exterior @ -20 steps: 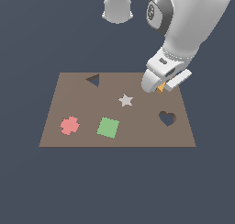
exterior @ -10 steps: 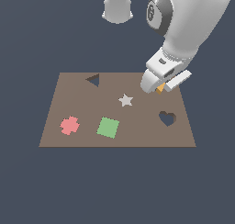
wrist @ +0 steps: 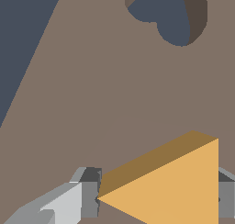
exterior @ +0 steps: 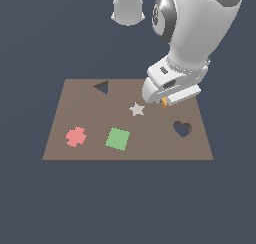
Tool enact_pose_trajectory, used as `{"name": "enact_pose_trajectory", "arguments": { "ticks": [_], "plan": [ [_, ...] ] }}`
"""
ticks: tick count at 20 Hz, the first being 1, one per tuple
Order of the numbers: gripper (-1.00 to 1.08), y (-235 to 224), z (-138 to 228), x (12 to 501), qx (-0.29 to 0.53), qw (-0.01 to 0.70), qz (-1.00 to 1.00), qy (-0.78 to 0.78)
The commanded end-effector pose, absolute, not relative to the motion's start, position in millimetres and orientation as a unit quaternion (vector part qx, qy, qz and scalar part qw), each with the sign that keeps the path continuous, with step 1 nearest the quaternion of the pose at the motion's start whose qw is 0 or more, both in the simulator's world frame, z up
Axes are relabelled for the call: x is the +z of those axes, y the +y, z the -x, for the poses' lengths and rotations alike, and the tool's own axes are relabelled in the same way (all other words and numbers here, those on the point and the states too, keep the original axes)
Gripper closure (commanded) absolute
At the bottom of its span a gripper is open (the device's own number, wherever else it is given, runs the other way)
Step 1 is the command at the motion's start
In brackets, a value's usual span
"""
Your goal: Insert a designated object into the corresponding slot on a board.
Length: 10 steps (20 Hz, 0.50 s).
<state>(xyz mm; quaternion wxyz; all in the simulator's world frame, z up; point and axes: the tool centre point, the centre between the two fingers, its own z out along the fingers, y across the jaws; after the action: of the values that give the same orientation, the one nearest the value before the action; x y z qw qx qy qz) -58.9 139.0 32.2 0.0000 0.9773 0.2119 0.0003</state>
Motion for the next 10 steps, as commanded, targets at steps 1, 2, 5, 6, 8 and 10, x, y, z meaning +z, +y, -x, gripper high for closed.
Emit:
{"name": "enact_pose_trajectory", "arguments": {
  "ticks": [1,2,5,6,8,10],
  "plan": [
    [1.08,126,51,33,0.001,0.000,-0.986,0.168],
    [1.08,120,47,33,0.001,0.000,-0.989,0.148],
    [1.08,98,38,34,0.001,0.000,-0.997,0.080],
    [1.08,90,36,34,0.001,0.000,-0.998,0.055],
    [1.08,72,32,35,0.001,0.000,-1.000,0.003],
    [1.08,55,30,36,0.001,0.000,-0.999,-0.050]
  ]
}}
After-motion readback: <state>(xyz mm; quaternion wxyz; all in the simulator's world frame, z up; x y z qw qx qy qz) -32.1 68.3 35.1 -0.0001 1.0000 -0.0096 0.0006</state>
